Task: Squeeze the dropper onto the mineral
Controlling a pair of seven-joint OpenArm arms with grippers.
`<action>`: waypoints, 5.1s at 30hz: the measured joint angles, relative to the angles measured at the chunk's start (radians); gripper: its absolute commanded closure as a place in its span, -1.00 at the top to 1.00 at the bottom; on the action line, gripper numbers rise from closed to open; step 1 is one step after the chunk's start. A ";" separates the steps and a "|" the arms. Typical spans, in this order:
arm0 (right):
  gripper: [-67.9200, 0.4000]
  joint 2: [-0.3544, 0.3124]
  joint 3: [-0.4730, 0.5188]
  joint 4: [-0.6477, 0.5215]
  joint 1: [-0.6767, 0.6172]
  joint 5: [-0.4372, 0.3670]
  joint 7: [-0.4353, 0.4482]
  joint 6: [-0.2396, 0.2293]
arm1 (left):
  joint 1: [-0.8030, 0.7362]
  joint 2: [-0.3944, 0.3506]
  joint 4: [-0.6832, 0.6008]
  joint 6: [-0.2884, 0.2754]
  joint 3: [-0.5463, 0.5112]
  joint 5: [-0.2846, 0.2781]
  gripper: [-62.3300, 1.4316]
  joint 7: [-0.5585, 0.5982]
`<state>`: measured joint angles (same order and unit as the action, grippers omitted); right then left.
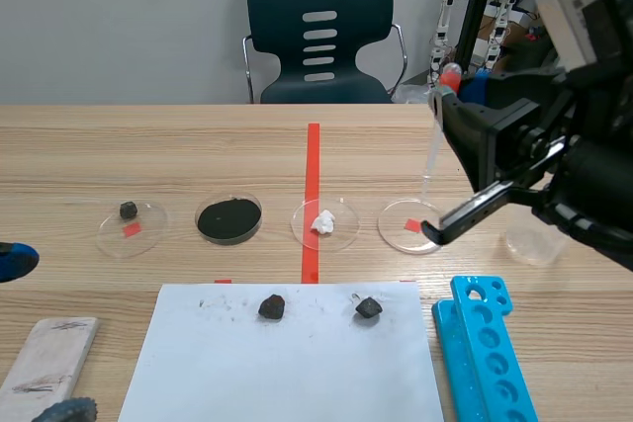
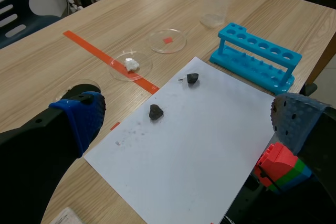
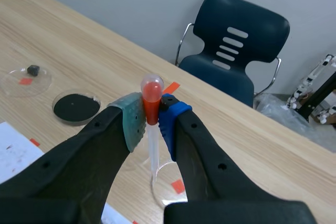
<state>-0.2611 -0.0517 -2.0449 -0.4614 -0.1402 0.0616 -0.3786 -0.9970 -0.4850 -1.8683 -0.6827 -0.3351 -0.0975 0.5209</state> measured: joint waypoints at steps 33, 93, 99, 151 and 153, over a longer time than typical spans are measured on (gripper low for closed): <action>-0.75 0.009 -0.382 0.689 0.547 0.000 0.132 0.000 | 0.000 0.000 0.000 0.000 0.000 0.000 1.00 0.000; -0.96 0.089 -0.380 0.800 0.605 0.061 0.156 0.019 | 0.000 0.000 0.000 0.000 0.000 0.000 1.00 0.000; -0.96 0.089 -0.380 0.800 0.605 0.061 0.156 0.019 | 0.000 0.000 0.000 0.000 0.000 0.000 1.00 0.000; -0.96 0.089 -0.380 0.800 0.605 0.061 0.154 0.019 | 0.000 0.000 0.000 0.000 0.000 0.000 1.00 0.000; -0.96 0.089 -0.380 0.797 0.604 0.061 0.132 0.019 | 0.000 0.000 0.000 0.000 0.000 0.000 1.00 0.000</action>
<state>-0.1722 -0.4313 -1.2480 0.1425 -0.0792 0.1932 -0.3592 -0.9970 -0.4850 -1.8683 -0.6827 -0.3351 -0.0975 0.5209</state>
